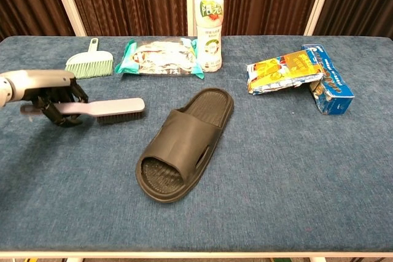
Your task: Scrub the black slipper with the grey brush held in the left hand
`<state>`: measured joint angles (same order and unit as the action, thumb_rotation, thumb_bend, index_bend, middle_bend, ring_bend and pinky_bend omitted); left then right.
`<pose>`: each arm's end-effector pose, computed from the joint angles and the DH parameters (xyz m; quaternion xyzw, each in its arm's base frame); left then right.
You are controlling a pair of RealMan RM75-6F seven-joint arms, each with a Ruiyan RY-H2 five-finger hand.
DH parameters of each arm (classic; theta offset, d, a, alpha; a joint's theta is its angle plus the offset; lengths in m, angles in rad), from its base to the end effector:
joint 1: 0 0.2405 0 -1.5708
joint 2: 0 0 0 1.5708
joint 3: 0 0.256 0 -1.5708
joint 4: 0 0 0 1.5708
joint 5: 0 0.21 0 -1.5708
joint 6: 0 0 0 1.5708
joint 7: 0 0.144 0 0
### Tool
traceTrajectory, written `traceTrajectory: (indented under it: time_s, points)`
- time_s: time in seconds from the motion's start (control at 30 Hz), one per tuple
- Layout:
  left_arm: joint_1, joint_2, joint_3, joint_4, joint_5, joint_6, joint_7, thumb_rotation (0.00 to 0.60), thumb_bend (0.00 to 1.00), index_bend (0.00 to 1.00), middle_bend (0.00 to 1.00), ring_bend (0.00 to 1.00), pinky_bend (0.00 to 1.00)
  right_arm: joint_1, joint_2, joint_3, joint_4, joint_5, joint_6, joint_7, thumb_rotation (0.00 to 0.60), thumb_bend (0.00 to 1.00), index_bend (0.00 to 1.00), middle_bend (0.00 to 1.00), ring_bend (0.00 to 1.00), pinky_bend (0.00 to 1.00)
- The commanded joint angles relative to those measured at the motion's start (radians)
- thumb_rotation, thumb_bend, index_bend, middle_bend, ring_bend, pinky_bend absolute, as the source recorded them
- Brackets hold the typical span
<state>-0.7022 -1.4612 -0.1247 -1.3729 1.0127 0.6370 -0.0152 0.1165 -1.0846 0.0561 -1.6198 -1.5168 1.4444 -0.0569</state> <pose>-0.2301 0.3397 -0.0169 -0.6904 -0.5699 -0.2716 0.3532 -0.3058 -0.1921 0.1641 0.6266 -0.3585 0.3677 0.5862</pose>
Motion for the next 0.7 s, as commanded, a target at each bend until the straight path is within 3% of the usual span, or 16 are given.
traceTrajectory:
  time_s: [0.03,0.17,0.37,0.47,0.7]
  points:
    - [0.092,-0.012,-0.042,-0.012,0.216,0.157,-0.252,0.6,0.64,0.99,1.0,0.91,0.9,0.006,0.002,-0.002,-0.004,-0.006,-0.009,0.001,0.6,0.08,0.04,0.18,0.03,0.08]
    - [0.149,-0.043,-0.015,0.067,0.466,0.394,-0.516,0.6,0.64,1.0,1.0,0.99,0.99,0.044,0.021,-0.012,-0.031,-0.045,-0.061,-0.003,0.6,0.09,0.04,0.18,0.03,0.08]
    - [0.188,-0.093,0.032,0.17,0.659,0.674,-0.745,0.6,0.63,1.0,1.0,1.0,1.0,0.154,0.037,-0.004,-0.103,-0.112,-0.186,-0.049,0.6,0.09,0.04,0.18,0.03,0.08]
    - [0.193,-0.117,0.058,0.222,0.723,0.767,-0.788,0.6,0.63,1.0,1.0,1.0,1.0,0.236,0.034,0.013,-0.14,-0.118,-0.295,-0.078,0.6,0.09,0.04,0.18,0.03,0.08]
    - [0.195,-0.144,0.132,0.305,0.798,0.824,-0.76,0.6,0.62,1.0,1.0,1.0,1.0,0.458,-0.054,0.078,-0.152,-0.039,-0.591,-0.152,0.6,0.09,0.04,0.17,0.03,0.08]
